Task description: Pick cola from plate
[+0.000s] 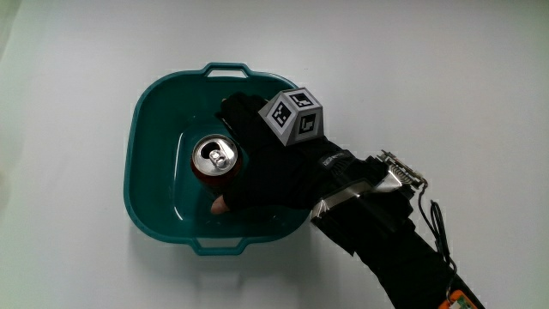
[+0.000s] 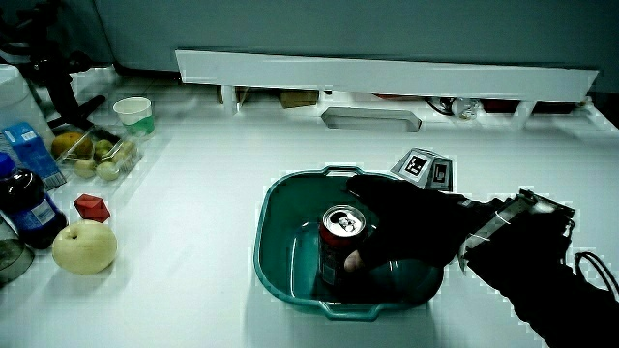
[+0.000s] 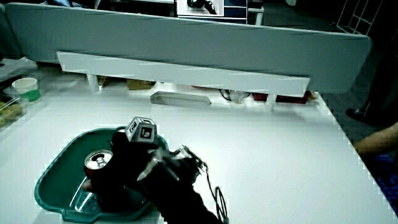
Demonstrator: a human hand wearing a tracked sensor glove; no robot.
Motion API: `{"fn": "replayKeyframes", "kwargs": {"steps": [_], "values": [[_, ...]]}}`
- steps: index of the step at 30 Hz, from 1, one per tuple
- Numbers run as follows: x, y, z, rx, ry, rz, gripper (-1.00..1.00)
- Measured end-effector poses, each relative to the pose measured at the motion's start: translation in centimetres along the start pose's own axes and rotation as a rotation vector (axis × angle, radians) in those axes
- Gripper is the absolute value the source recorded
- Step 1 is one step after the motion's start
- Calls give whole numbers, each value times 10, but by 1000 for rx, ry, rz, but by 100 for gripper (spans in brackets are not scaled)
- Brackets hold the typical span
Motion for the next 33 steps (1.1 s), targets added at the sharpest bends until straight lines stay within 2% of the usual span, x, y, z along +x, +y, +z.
{"fn": "replayKeyframes", "kwargs": {"steps": [4,9,11,13,15,16,18,19,20,26,27,29,33], "values": [[-1,4,-2,-8,-2,-3,0],[4,7,-5,-8,50,11,0],[7,7,-5,-9,76,13,11],[8,8,-6,7,66,18,22],[7,7,-4,10,102,23,33],[6,6,-2,8,105,42,39],[7,7,-3,20,116,38,50],[7,7,-3,28,102,37,56],[7,7,-2,20,120,46,61],[5,4,-1,69,107,54,94],[5,4,-1,71,122,61,100],[7,5,-1,77,105,63,100],[5,1,2,86,127,80,100]]}}
